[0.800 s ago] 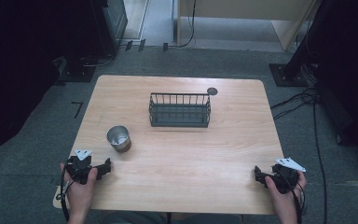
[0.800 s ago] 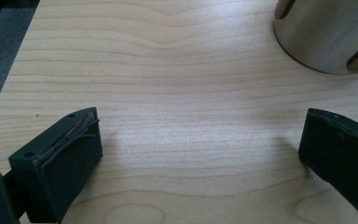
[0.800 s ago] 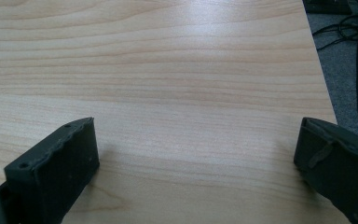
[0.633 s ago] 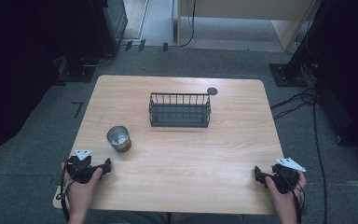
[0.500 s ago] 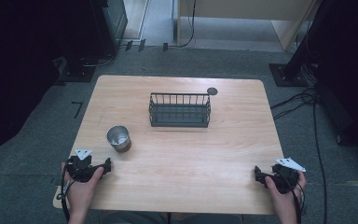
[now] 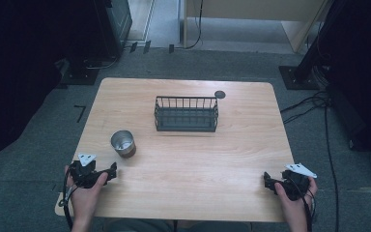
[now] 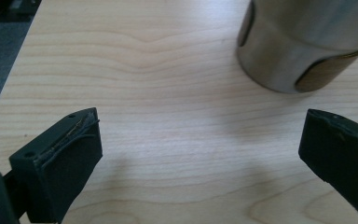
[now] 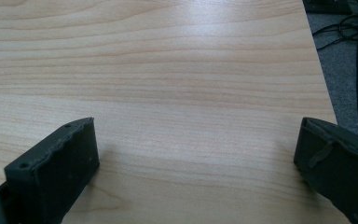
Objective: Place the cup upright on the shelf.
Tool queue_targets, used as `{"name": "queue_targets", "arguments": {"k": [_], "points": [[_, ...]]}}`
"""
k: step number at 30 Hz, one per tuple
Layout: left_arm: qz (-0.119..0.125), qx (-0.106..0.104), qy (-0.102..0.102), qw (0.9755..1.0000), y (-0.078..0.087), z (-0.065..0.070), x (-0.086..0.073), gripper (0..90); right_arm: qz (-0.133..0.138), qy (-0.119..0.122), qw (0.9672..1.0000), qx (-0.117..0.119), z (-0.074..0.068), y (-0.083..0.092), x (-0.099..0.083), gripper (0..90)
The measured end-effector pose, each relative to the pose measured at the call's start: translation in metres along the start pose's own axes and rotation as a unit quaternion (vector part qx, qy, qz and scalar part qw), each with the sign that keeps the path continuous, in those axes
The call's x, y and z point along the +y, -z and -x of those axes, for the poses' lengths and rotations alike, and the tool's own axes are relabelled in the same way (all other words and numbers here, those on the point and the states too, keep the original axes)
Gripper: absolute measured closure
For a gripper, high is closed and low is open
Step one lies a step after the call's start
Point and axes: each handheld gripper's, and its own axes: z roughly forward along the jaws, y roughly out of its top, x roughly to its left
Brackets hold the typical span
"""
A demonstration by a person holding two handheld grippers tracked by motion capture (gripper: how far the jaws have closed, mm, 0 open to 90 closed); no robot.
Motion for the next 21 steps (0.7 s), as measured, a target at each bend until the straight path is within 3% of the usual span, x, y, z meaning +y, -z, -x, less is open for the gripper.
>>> {"name": "queue_targets", "arguments": {"k": [11,21], "points": [[0.009,-0.031,-0.016,0.9994,0.002,0.015,0.013,0.0,0.0,0.0,1.0,0.0,0.0,0.0,0.0,0.0],[0.011,-0.041,-0.028,0.9987,-0.005,0.028,0.024,0.0,0.0,0.0,1.0,0.0,0.0,0.0,0.0,0.0]]}}
